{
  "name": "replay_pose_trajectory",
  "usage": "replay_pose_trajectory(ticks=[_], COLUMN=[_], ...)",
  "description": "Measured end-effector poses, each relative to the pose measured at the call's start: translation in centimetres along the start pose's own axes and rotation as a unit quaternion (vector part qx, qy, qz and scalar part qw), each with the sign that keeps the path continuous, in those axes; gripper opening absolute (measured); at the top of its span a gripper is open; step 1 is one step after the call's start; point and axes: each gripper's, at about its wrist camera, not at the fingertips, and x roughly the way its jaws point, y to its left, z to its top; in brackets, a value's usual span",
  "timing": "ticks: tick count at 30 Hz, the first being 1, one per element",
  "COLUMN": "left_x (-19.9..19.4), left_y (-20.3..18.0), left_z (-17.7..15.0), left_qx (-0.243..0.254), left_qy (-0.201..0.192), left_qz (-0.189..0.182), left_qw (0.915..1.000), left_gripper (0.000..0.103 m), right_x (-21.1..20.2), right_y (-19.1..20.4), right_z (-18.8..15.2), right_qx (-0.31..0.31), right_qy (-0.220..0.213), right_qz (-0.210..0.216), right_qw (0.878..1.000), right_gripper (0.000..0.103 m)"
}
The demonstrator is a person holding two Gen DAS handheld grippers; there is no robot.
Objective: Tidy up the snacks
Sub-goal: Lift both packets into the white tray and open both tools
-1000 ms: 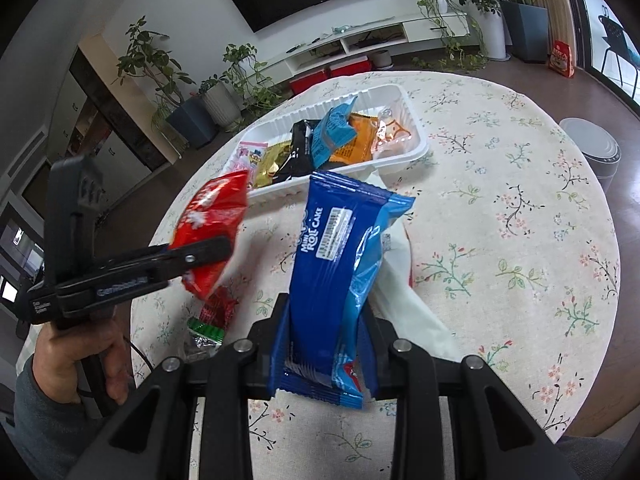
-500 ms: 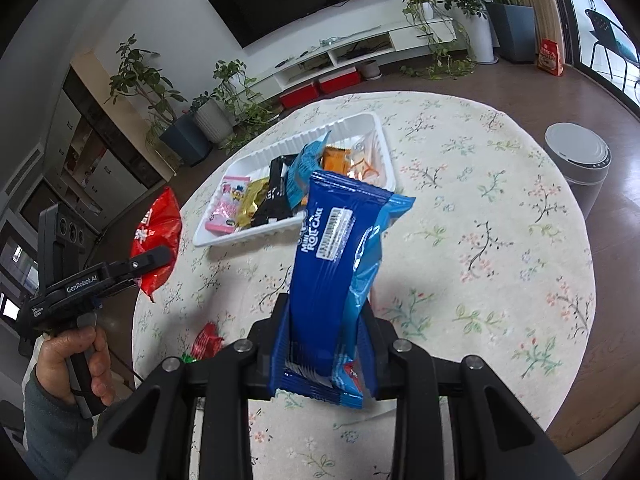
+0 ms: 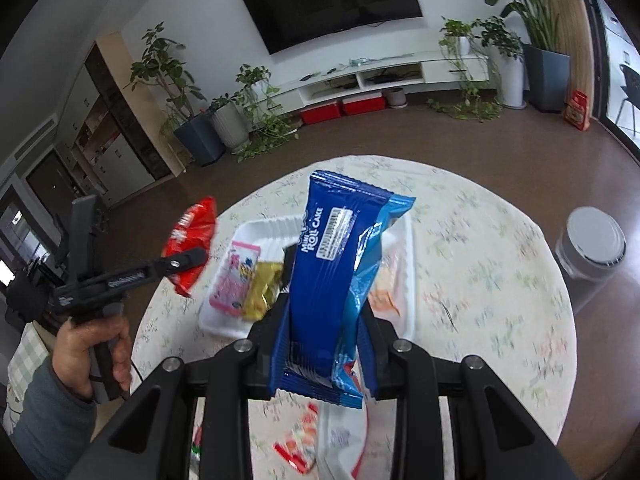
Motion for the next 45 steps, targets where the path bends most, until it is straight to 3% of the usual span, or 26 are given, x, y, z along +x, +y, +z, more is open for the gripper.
replay_pose_trajectory(ticks=[10,22,40,45], left_x=[5.0,10.1,11.3,11.0], left_y=[0.7,1.4,0.7,0.4], left_z=[2.7,0.7,-0.1,-0.1], left_qx=[-0.003,-0.004,-0.011,-0.008], left_qy=[0.018,0.071,0.072,0.067], left_qz=[0.003,0.025,0.030,0.037], left_qw=[0.9998,0.9971,0.9969,0.9970], left_gripper=[0.035,0.037,0.038,0.045], right_x=[7.9,16.3,17.3,17.2], right_y=[2.6,3.3,2.9,2.9], right_z=[5.1,3.9,3.1,3.0], right_qx=[-0.049,-0.043,-0.044,-0.046], right_qy=[0.059,0.138,0.144,0.140], right_qz=[0.008,-0.005,-0.019,-0.018], right_qw=[0.997,0.990,0.988,0.989], right_gripper=[0.033,0.033,0.033,0.034])
